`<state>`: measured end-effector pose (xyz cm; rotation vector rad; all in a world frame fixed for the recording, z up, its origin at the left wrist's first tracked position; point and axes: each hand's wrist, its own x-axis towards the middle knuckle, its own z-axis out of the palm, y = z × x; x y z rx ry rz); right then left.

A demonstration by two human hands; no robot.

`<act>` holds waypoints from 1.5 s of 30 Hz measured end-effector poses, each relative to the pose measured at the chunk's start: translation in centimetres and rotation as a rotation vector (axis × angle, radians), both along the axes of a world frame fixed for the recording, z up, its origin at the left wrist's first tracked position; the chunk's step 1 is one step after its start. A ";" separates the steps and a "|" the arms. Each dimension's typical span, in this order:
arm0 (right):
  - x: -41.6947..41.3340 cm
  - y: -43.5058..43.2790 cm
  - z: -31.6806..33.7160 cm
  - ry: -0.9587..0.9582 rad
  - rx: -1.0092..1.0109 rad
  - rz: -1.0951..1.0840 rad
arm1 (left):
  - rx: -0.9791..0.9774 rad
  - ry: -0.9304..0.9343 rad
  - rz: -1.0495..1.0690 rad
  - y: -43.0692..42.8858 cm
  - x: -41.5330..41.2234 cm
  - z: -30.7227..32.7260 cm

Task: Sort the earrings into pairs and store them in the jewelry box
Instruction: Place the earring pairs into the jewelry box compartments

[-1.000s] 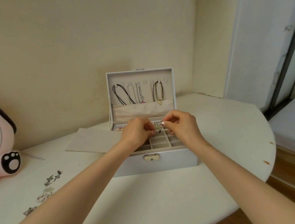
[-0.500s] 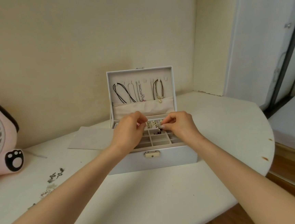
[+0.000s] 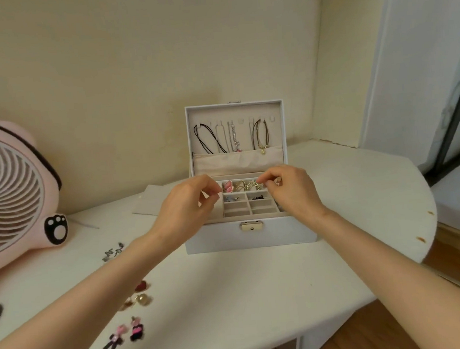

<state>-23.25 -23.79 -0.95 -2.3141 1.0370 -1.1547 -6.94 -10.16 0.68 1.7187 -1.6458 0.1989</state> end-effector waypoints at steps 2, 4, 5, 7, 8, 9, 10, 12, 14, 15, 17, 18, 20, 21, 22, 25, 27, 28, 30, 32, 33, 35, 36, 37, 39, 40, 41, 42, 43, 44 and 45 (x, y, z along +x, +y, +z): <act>0.1 1.7 -0.1 0.000 -0.090 0.033 | 0.001 -0.016 -0.032 1.7 0.4 0.0; 0.5 3.8 -0.5 -0.029 -0.172 0.091 | 0.023 -0.070 0.003 3.6 1.2 -0.3; 0.9 4.9 -0.8 -0.050 -0.202 0.132 | 0.042 -0.098 0.036 4.6 1.7 -0.5; 1.7 6.8 -1.4 -0.050 -0.217 0.225 | 0.091 -0.122 0.096 6.5 3.1 -0.7; 2.2 7.6 -1.7 -0.028 -0.209 0.273 | 0.129 -0.118 0.120 7.3 3.8 -0.7; 2.7 8.4 -2.0 0.001 -0.195 0.318 | 0.174 -0.110 0.141 8.0 4.6 -0.7; 3.2 9.2 -2.2 0.026 -0.179 0.358 | 0.225 -0.113 0.164 8.6 5.4 -0.8; 4.2 10.5 -2.7 0.061 -0.147 0.410 | 0.307 -0.134 0.207 9.5 7.0 -1.1; 5.2 11.5 -2.9 0.090 -0.116 0.438 | 0.333 -0.125 0.260 10.0 8.6 -1.6; 5.7 11.9 -3.0 0.109 -0.099 0.451 | 0.333 -0.112 0.297 10.1 9.4 -1.9; 6.7 12.3 -3.0 0.148 -0.061 0.475 | 0.345 -0.073 0.391 10.1 11.0 -2.4; 7.1 12.5 -3.1 0.165 -0.045 0.484 | 0.357 -0.053 0.438 10.0 11.7 -2.6; 7.9 12.7 -3.2 0.193 -0.025 0.498 | 0.381 -0.004 0.499 9.3 13.0 -3.0; 8.2 12.7 -3.2 0.205 -0.016 0.504 | 0.399 0.034 0.516 9.0 13.6 -3.3; 8.4 12.6 -3.3 0.210 -0.005 0.509 | 0.427 0.070 0.531 8.6 14.0 -3.5; 8.7 12.4 -3.6 0.208 0.012 0.521 | 0.532 0.097 0.581 7.6 14.7 -4.2; 8.8 12.3 -3.8 0.204 0.016 0.527 | 0.547 0.108 0.572 7.0 14.9 -4.5; 8.7 12.2 -3.9 0.200 0.019 0.528 | 0.539 0.132 0.544 6.7 14.9 -4.5; 8.6 12.0 -4.0 0.194 0.024 0.527 | 0.537 0.187 0.472 6.1 14.5 -4.6; 8.5 11.9 -4.0 0.188 0.029 0.521 | 0.545 0.189 0.427 5.7 14.1 -4.4; 8.5 11.8 -4.0 0.183 0.029 0.520 | 0.544 0.181 0.409 5.6 13.9 -4.4; 8.4 11.8 -4.1 0.177 0.028 0.523 | 0.548 0.153 0.370 5.3 13.3 -4.4; 8.4 11.7 -4.2 0.176 0.030 0.523 | 0.548 0.138 0.343 5.2 12.8 -4.4; 8.4 11.7 -4.2 0.173 0.033 0.519 | 0.539 0.133 0.308 5.1 12.3 -4.4; 8.5 11.7 -4.3 0.162 0.054 0.496 | 0.500 0.153 0.227 4.9 10.9 -4.2; 8.6 11.7 -4.3 0.151 0.074 0.483 | 0.476 0.176 0.184 4.8 10.1 -4.0; 8.6 11.8 -4.3 0.134 0.101 0.476 | 0.450 0.220 0.138 4.7 9.4 -3.7; 8.7 11.9 -4.2 0.109 0.133 0.475 | 0.428 0.288 0.092 4.6 8.6 -3.3; 8.7 12.1 -4.2 0.078 0.164 0.475 | 0.410 0.366 0.049 4.6 7.9 -3.0; 8.6 12.2 -4.2 0.044 0.186 0.473 | 0.401 0.433 0.016 4.6 7.3 -2.6; 8.5 12.2 -4.2 0.006 0.196 0.469 | 0.397 0.477 -0.008 4.6 6.7 -2.3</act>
